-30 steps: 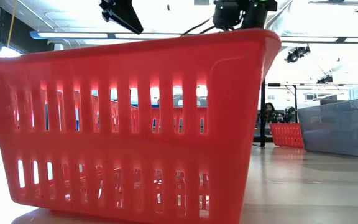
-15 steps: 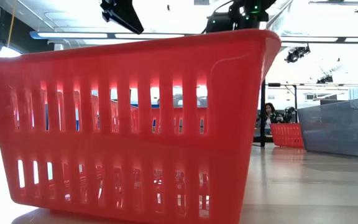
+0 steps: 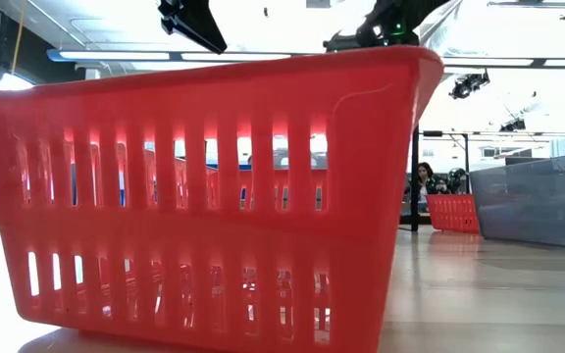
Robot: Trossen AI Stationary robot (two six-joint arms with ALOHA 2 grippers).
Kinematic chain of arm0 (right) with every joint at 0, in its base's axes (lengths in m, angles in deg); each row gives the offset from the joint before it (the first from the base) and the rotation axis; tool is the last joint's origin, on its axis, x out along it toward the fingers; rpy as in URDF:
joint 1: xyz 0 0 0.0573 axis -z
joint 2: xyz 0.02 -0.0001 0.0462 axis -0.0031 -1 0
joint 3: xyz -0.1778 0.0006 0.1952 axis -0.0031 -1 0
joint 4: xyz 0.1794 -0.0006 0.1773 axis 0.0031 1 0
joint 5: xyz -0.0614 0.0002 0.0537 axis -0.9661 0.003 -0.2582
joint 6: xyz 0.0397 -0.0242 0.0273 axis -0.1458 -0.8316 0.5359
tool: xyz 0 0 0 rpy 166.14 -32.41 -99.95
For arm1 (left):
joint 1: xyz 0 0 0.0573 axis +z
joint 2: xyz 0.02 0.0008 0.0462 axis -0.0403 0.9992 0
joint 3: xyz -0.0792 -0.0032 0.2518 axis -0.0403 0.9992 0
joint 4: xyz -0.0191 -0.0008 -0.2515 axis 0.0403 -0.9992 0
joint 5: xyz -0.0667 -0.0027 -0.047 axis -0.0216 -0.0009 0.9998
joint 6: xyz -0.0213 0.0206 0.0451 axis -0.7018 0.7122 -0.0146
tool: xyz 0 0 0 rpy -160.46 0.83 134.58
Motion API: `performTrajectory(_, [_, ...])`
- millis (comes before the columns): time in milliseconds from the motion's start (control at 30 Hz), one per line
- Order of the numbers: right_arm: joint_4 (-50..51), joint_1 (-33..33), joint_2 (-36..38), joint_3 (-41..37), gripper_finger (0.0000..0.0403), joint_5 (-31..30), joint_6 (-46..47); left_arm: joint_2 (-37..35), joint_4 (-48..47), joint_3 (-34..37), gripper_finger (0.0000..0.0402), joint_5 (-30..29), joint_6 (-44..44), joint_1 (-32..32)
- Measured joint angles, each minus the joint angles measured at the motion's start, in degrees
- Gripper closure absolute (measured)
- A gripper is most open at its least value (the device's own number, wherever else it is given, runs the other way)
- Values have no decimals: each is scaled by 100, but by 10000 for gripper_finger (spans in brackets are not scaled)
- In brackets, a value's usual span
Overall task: Stack baskets on shelf by color
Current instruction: Put the middle red bin on the shelf
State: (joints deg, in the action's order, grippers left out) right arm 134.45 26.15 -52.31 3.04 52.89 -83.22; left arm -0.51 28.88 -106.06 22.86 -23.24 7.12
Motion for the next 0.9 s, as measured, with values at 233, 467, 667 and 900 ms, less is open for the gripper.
performTrajectory(233, [38, -7, 0, 0, 403, -31, -111, 0, 0, 0, 293, 0, 0, 0])
performTrajectory(467, [142, 33, 2, 0, 403, 0, -262, 0, 2, 0, 294, 0, 0, 0])
performTrajectory(667, [24, 33, -23, 4, 403, 42, -255, 0, 3, 0, 294, 0, 0, 91])
performTrajectory(900, [149, 45, -232, 4, 402, -161, -83, 0, 5, 0, 294, 17, -2, 184])
